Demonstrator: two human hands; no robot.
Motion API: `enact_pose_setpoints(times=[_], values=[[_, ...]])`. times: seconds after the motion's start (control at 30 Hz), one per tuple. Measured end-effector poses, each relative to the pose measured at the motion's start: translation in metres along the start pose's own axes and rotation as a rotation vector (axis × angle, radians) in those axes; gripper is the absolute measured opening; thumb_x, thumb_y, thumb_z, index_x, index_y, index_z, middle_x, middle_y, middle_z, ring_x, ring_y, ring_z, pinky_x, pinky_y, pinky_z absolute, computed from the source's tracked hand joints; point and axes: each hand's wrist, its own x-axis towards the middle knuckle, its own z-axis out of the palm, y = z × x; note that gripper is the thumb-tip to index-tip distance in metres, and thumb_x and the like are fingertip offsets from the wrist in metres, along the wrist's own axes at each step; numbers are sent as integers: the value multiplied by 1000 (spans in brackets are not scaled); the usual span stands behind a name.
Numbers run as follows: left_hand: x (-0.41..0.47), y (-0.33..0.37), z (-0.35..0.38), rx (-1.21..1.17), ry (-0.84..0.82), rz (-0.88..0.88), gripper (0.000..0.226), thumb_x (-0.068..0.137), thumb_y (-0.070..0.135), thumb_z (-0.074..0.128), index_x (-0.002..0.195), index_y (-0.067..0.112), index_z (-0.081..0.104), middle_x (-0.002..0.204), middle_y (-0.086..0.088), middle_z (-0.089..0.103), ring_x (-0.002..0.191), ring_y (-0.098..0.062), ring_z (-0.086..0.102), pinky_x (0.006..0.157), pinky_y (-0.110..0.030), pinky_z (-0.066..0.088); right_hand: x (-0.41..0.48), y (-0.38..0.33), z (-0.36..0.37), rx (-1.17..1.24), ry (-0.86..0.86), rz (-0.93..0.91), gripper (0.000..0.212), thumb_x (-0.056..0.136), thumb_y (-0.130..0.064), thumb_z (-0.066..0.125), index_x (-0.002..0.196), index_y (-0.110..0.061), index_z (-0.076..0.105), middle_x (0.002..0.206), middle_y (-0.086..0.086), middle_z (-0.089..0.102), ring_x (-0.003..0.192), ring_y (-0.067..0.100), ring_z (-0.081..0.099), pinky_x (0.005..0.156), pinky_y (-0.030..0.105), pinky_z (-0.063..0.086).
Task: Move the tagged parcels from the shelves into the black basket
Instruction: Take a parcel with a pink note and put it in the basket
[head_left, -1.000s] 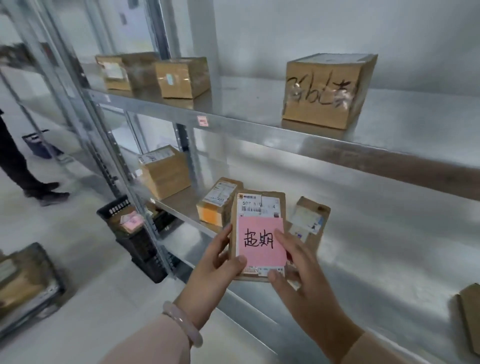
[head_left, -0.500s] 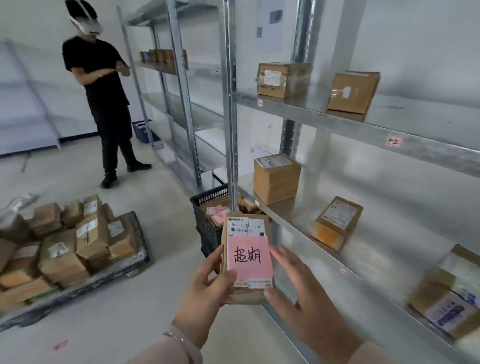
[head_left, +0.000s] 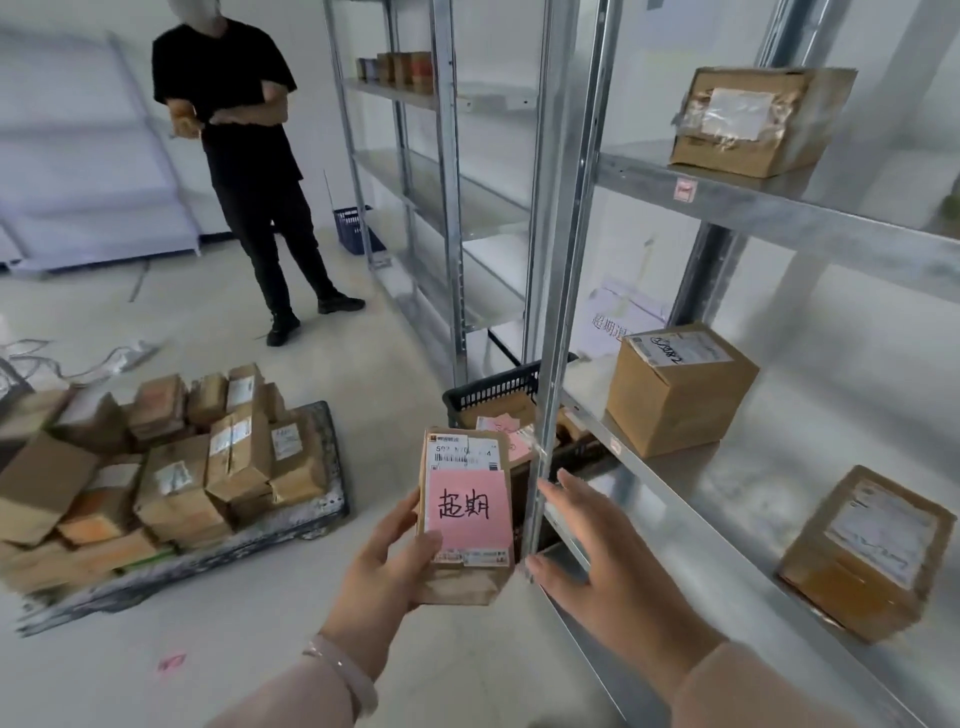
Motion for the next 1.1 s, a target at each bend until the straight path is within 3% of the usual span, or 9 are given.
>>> enact_pose_setpoints(times=[0.1, 0.2, 0.27, 0.37, 0.5, 0.67, 0.83, 0.97, 1.1], values=[[52, 17, 8, 11, -1, -24, 38, 93, 11, 59, 118, 40, 59, 118, 0, 68, 69, -6, 71, 59, -27, 57, 54, 17, 3, -4, -20, 19, 73, 79, -68, 45, 145, -45, 25, 153, -16, 24, 140, -6, 14, 114, 21, 21], [103, 35, 17, 40, -18, -47, 37, 92, 14, 60, 118, 41, 60, 111, 1, 70, 79, -13, 68, 77, -37, 55, 104, 33, 3, -23, -64, 22, 76, 79, -69, 41, 147, -40, 24, 155, -14, 23, 143, 0, 13, 116, 34, 27], [133, 48, 24, 54, -32, -52, 39, 84, 21, 66, 118, 41, 60, 111, 2, 70, 84, -15, 66, 80, -39, 53, 135, 44, 2, -33, -94, 33, 76, 80, -69, 40, 148, -40, 22, 155, -16, 21, 144, 1, 12, 116, 34, 26], [174, 60, 30, 61, -54, -71, 46, 73, 28, 66, 117, 41, 59, 113, 3, 70, 83, -13, 68, 78, -38, 55, 175, 60, 4, -39, -104, 66, 74, 83, -66, 45, 148, -41, 21, 155, -16, 21, 143, 2, 12, 116, 31, 25], [234, 57, 24, 51, -36, -131, 43, 81, 25, 66, 121, 39, 58, 111, 0, 71, 92, -18, 68, 77, -37, 54, 211, 75, 16, -81, -164, 112, 70, 88, -61, 49, 148, -44, 16, 154, -23, 13, 142, -4, 5, 110, 18, 9], [330, 44, 24, 90, -56, -198, 38, 96, 11, 52, 127, 33, 56, 91, 3, 77, 70, -8, 72, 52, -24, 54, 250, 106, 33, -157, -218, 215, 74, 85, -71, 34, 148, -45, 7, 158, -19, 7, 145, 2, 3, 117, 25, 11], [436, 39, 32, 186, -233, -276, 41, 97, 5, 49, 130, 28, 51, 80, 9, 77, 64, -5, 71, 47, -19, 52, 304, 115, 76, -99, -210, 436, 77, 79, -70, 36, 148, -46, 11, 157, -23, 2, 145, 3, 0, 115, 24, 3], [529, 33, 31, 315, -404, -336, 48, 95, 2, 49, 135, 29, 51, 97, 2, 77, 82, -16, 74, 63, -27, 56, 352, 118, 113, -41, -182, 577, 75, 83, -63, 46, 146, -49, 9, 155, -27, -2, 141, -4, 1, 110, 14, 2], [615, 17, 40, 405, -516, -404, 48, 94, 5, 55, 133, 32, 51, 99, 3, 76, 87, -17, 73, 79, -34, 54, 389, 129, 141, -46, -192, 758, 74, 86, -64, 46, 146, -52, 4, 155, -27, -5, 143, -2, 0, 114, 20, 7]])
